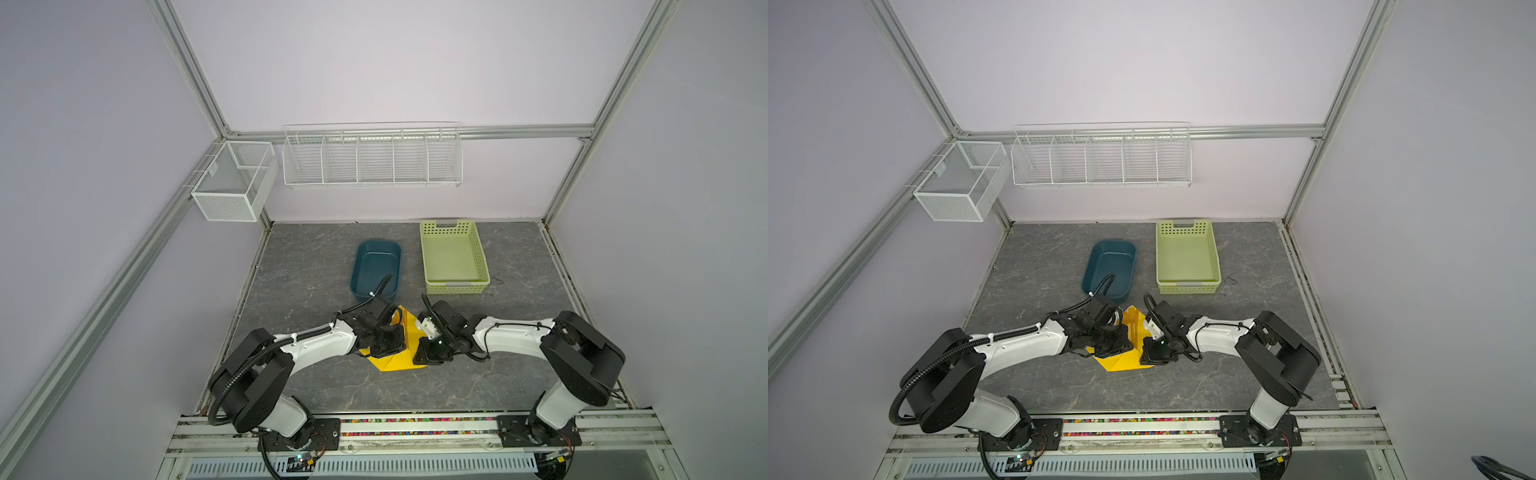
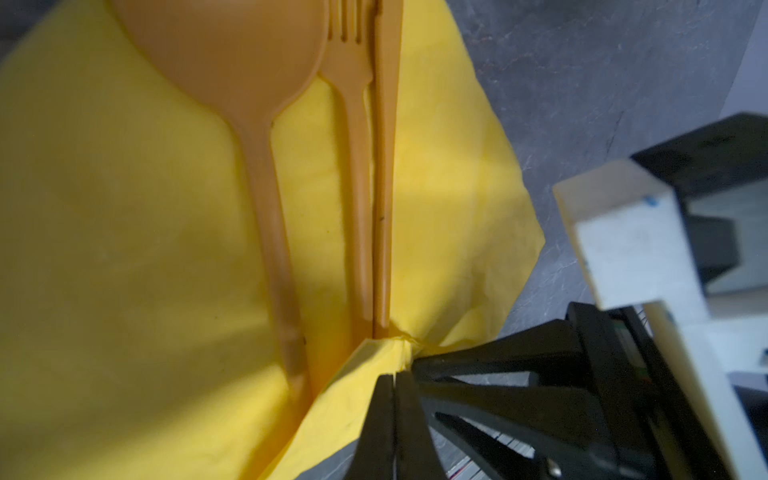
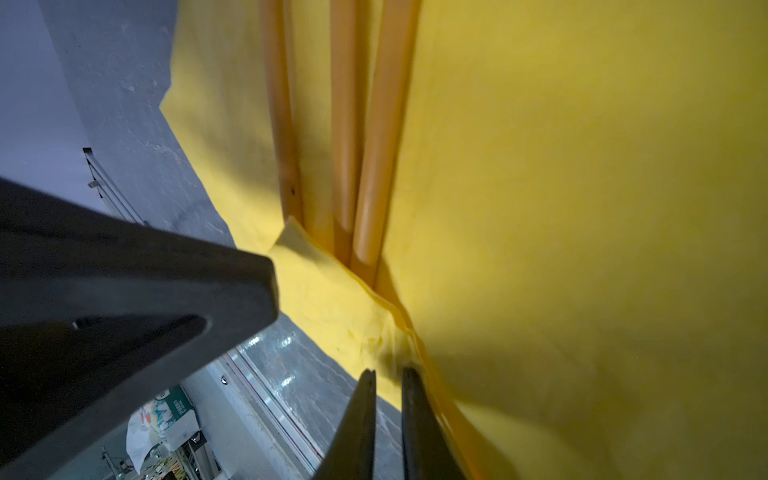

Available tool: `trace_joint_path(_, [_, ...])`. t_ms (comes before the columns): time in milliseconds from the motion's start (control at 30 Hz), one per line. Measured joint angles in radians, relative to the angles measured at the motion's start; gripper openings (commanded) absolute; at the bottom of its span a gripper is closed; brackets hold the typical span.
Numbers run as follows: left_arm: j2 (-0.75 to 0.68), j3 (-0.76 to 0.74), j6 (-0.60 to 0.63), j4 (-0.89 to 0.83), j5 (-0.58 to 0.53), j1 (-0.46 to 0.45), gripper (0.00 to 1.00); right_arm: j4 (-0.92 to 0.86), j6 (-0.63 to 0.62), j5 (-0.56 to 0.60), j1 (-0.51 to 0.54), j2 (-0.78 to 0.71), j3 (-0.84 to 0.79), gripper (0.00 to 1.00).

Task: Place the utensils on the paper napkin and roll it up

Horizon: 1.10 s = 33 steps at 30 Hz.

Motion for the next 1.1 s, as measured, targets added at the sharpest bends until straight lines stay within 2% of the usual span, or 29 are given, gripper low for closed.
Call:
trace_joint_path(500, [0.051,-0.031,-0.008,0.045,0.000,0.000,0.02,-0.116,-0.018,0.055,-0.023,-0.124,0.023,0.28])
trace_joint_path(567, [0.051,-0.031,-0.008,0.046,0.000,0.000,0.02,-0.142,-0.022,0.074,-0.038,-0.152,0.023,0.33])
trace_joint_path(833, [0.051,-0.031,-0.008,0.047,0.000,0.000,0.02,-0.182,-0.034,0.116,-0.200,-0.297,-0.078,0.63])
trace_joint_path(933, [0.051,-0.031,-0.008,0.047,0.000,0.000,0.02,-0.169,-0.031,0.096,-0.267,-0.303,-0.148,0.65])
trace_joint_path(1100, [0.051,-0.031,-0.008,0.046,0.001,0.000,0.02,-0.039,0.005,-0.026,-0.336,-0.284,-0.224,0.65])
